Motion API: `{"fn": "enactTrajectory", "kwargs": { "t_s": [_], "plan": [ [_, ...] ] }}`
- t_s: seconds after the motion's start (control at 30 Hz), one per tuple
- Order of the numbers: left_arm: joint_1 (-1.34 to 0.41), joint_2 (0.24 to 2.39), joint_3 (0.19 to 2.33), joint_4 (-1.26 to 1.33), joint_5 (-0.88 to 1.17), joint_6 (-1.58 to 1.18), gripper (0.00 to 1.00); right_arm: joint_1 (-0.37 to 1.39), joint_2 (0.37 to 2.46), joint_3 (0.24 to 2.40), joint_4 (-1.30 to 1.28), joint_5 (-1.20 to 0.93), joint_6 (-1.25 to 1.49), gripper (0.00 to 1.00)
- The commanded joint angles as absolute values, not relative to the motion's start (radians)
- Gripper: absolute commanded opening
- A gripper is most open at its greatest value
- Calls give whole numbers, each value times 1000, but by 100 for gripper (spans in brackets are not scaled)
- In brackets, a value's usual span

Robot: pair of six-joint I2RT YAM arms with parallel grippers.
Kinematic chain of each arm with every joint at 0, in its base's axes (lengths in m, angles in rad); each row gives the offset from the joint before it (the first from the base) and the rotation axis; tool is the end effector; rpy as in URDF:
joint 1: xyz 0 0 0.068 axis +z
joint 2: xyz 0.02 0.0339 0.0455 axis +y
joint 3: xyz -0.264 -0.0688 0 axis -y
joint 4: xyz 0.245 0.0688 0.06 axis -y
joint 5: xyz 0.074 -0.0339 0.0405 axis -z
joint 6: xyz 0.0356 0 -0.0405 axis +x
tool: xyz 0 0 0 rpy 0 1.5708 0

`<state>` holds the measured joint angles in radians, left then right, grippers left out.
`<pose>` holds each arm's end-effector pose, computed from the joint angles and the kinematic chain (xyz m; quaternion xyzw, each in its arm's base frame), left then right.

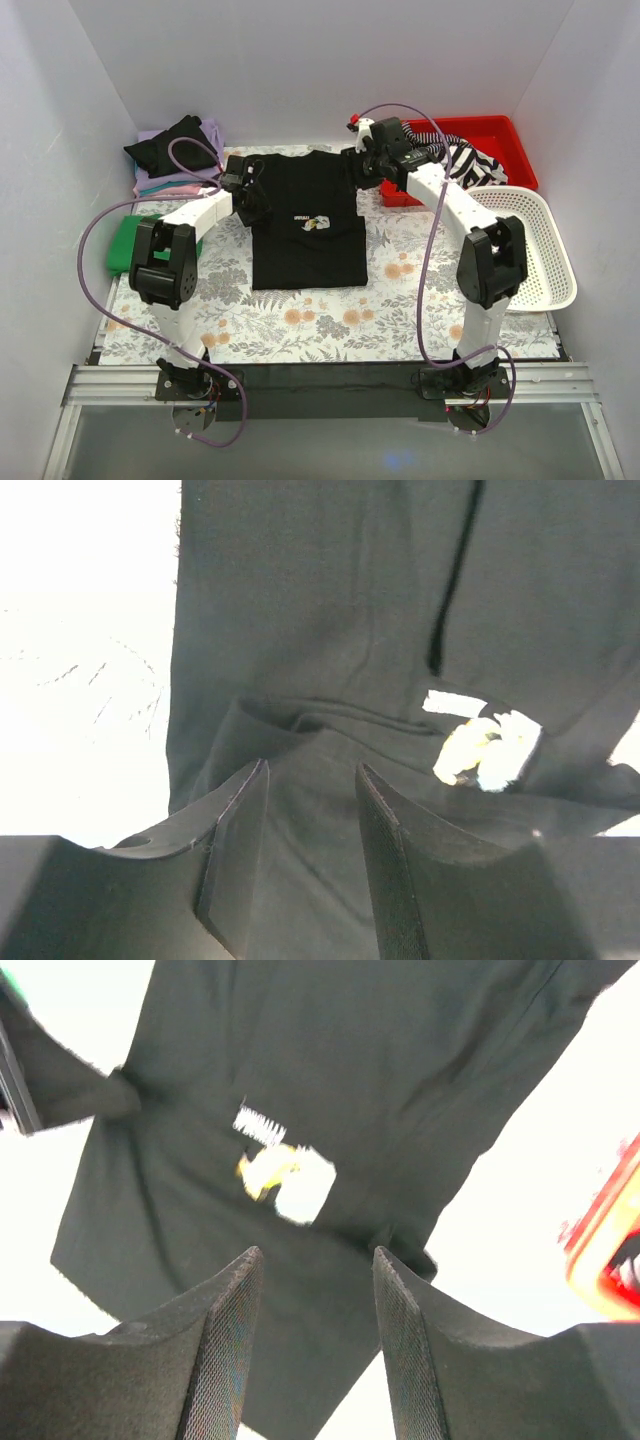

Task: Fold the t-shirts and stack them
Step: Fold the tshirt

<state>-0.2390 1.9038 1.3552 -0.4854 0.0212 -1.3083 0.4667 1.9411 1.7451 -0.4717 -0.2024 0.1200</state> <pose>0.3911 -0.0961 0.1922 -0.4889 0.8310 -0.1926 0.1826 0.4014 0.2102 0.3033 -0.1978 0.8741 0.2126 0.3893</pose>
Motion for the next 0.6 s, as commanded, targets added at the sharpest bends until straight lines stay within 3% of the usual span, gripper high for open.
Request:
{"fn": "enactTrajectory", "kwargs": {
  "t_s": [0.0,0.2,0.4,0.57],
  "plan": [
    [-233,1757,1307,-468,44,-1310,39,472,1905,1617,-506,-271,121,54],
    [-236,1629,1161,-354,279,-1308,39,476,1855,1488,-446,-310,146,54],
    [-236,1727,1127,-347,318,-1331,38,479,1925,1476,-405,-316,172,54],
    [-236,1810,1143,-347,301,-1341,37,477,2048,1587,-405,-276,187,54]
  ]
}}
